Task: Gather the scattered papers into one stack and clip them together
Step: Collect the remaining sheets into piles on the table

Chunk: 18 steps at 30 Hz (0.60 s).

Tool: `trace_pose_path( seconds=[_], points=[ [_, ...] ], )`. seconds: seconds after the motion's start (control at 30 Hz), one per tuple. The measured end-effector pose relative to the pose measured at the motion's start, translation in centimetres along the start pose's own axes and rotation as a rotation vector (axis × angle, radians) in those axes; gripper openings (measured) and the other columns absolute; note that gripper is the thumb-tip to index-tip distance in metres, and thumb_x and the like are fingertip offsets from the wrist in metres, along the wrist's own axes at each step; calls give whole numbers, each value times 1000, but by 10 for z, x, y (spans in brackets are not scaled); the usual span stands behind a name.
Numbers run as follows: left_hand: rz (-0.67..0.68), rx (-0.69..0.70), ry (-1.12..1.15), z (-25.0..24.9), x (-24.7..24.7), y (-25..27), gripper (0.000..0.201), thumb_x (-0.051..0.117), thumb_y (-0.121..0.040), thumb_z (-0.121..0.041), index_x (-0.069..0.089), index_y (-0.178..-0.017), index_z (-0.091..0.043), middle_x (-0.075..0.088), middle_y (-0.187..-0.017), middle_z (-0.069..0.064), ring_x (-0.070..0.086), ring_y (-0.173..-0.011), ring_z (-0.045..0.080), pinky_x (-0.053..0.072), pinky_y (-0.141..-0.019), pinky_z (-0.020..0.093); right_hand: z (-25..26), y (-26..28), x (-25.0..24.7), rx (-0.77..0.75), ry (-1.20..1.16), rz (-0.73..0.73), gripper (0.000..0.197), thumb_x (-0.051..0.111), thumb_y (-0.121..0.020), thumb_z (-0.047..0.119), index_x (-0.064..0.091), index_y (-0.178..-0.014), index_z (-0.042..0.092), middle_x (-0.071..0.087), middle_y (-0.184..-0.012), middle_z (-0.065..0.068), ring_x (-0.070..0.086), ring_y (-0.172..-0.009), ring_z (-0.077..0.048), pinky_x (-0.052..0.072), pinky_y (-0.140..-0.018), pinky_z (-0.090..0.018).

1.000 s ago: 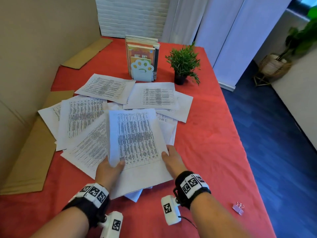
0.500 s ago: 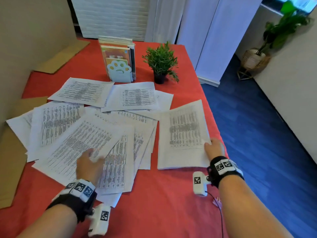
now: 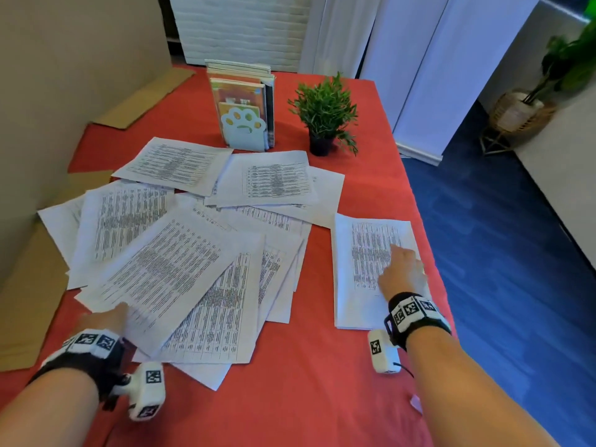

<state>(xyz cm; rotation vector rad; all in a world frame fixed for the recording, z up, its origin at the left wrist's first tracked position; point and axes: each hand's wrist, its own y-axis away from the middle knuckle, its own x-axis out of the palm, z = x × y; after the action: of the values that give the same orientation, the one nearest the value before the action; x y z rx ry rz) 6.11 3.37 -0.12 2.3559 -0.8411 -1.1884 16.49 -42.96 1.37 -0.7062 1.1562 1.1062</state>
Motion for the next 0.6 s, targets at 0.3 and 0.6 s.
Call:
trace_pose_path(
  seconds=[0.3, 0.6],
  points=[
    [-38, 64, 235, 20, 4, -137, 66, 76, -54, -44, 54, -111, -20, 65, -116, 12, 65, -96, 37, 49, -87, 61, 125, 35, 59, -14, -515, 292, 50, 54, -88, 14, 44, -137, 15, 38, -139, -15, 50, -119, -32, 41, -102, -36],
    [-47, 105, 356, -34, -22, -79, 83, 73, -72, -17, 29, -142, -28, 46, -142, 7, 51, -123, 32, 42, -104, 47, 175, 38, 91, 226, -716, 308, 70, 59, -83, 9, 28, -144, 24, 24, -143, -15, 48, -118, -38, 44, -92, -37]
  ],
)
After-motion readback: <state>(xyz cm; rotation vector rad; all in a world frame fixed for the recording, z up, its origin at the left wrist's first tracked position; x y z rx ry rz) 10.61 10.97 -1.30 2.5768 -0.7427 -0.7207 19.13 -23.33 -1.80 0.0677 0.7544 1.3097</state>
